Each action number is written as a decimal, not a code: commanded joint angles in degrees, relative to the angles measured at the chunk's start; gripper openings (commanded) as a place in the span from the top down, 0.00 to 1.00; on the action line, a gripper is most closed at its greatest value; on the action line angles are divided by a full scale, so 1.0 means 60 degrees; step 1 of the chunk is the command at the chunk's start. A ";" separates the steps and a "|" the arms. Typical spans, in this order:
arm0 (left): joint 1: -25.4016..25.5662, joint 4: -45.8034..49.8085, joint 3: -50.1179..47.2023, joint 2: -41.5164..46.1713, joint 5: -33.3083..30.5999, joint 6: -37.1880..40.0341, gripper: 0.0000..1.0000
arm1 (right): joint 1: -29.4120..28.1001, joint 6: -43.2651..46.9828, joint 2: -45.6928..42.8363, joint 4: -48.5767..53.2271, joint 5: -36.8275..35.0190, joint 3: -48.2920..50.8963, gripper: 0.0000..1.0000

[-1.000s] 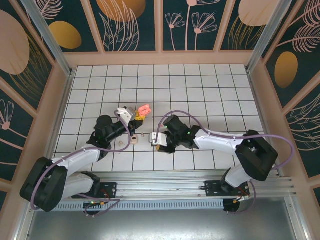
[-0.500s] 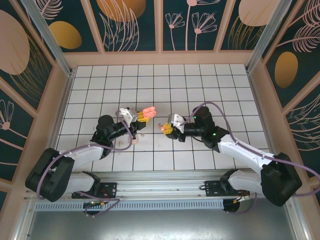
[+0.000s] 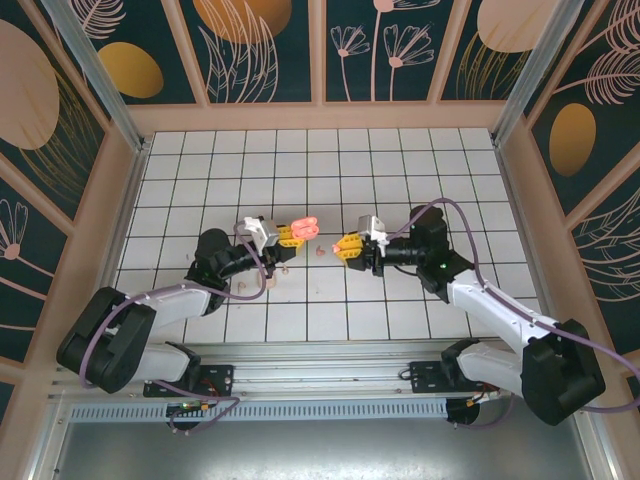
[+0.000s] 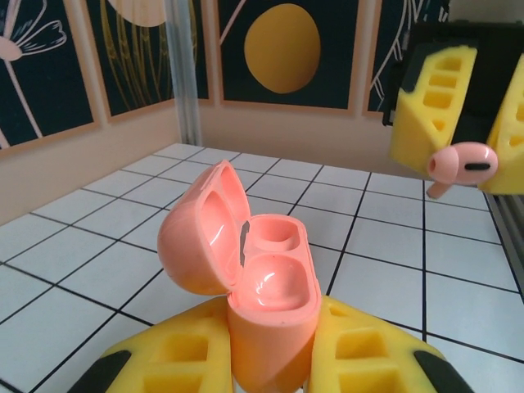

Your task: Insert the wireless bluetooth earbuds into the charging case

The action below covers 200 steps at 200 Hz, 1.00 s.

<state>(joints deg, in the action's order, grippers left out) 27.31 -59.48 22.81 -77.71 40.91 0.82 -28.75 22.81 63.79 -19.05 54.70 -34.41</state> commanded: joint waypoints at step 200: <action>0.0262 -0.1260 0.0623 -0.0295 0.1266 -0.0421 0.91 | 0.0031 -0.3223 0.2327 -0.5570 0.1625 -0.0674 0.79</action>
<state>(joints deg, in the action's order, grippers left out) 28.51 -61.21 25.93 -79.61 47.37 1.13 -28.45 6.31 76.47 -45.82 64.60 -39.38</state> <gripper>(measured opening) 0.186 0.211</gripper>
